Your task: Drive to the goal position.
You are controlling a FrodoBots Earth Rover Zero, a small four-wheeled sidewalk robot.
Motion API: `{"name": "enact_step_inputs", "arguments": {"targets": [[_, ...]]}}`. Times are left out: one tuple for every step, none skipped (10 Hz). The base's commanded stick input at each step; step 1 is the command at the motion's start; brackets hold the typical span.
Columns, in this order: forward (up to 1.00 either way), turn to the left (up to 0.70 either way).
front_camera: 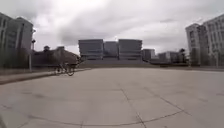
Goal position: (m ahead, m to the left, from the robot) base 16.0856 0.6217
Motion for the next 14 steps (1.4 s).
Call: {"name": "enact_step_inputs", "arguments": {"targets": [[1.00, 0.00], [1.00, 0.00], [1.00, 0.00], [1.00, 0.00], [1.00, 0.00], [1.00, 0.00], [1.00, 0.00], [1.00, 0.00], [1.00, 0.00], [1.00, 0.00], [1.00, 0.00], [1.00, 0.00], [1.00, 0.00], [1.00, 0.00]]}}
